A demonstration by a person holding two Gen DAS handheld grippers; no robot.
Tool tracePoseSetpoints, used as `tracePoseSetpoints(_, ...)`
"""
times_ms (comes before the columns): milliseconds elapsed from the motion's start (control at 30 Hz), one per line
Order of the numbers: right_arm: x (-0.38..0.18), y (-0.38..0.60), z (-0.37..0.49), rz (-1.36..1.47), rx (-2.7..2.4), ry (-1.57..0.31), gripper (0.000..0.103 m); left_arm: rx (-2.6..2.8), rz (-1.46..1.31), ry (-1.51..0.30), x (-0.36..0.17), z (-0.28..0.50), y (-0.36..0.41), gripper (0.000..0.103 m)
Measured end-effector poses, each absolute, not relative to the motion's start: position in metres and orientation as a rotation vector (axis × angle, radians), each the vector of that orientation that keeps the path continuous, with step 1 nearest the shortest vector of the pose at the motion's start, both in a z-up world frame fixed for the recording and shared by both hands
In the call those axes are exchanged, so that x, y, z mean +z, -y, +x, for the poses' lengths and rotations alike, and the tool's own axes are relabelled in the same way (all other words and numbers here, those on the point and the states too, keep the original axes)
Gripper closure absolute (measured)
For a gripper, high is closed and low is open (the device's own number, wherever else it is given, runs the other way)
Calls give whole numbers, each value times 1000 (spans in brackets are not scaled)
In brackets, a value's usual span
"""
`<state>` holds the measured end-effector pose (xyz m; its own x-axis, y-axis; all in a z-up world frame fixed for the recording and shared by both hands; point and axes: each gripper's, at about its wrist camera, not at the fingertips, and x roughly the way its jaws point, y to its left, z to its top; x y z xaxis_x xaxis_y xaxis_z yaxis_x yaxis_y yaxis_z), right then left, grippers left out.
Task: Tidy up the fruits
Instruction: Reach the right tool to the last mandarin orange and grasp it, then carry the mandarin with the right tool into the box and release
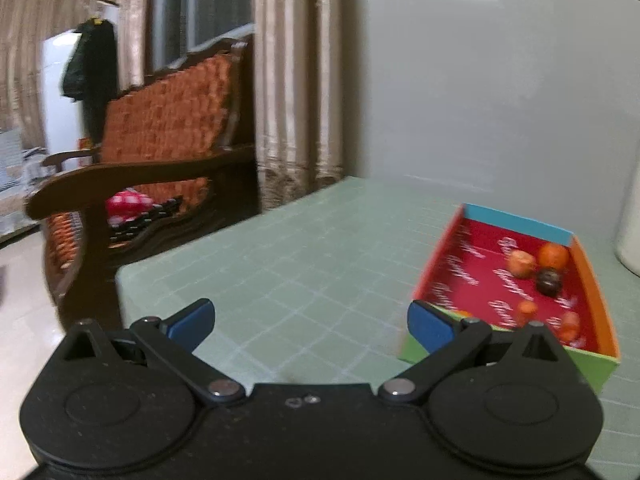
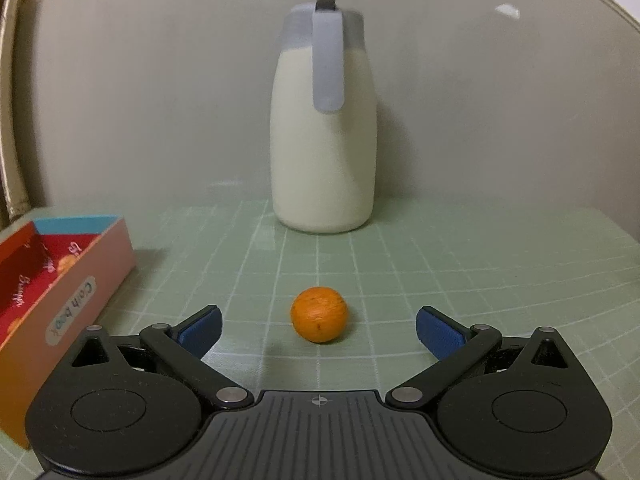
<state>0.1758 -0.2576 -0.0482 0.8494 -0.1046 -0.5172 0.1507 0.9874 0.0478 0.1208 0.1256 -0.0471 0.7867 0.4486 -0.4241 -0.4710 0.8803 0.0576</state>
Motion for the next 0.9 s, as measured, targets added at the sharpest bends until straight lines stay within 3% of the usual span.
tracePoseSetpoints(100,-53,256,190,101,-127,-576,0,532,-66,-441,-46,113,-135,6)
tracePoseSetpoints(133,-55,256,192,102,-126,-581,6,539,-70,-442,-46,111,-139,6)
tracePoseSetpoints(167,-55,255,197,101,-126,-588,19,547,-71,-442,-46,109,-141,6)
tracePoseSetpoints(233,-57,257,207,100,-127,-616,29,561,-66,-438,-46,107,-145,6)
tracePoseSetpoints(400,-68,265,222,136,-152,-679,29,570,-76,-456,-48,107,-150,6)
tracePoseSetpoints(533,-68,262,224,115,-140,-680,61,567,-82,-465,-50,107,-150,6)
tracePoseSetpoints(900,-53,238,204,88,-33,-597,64,593,-102,-466,-51,104,-155,6)
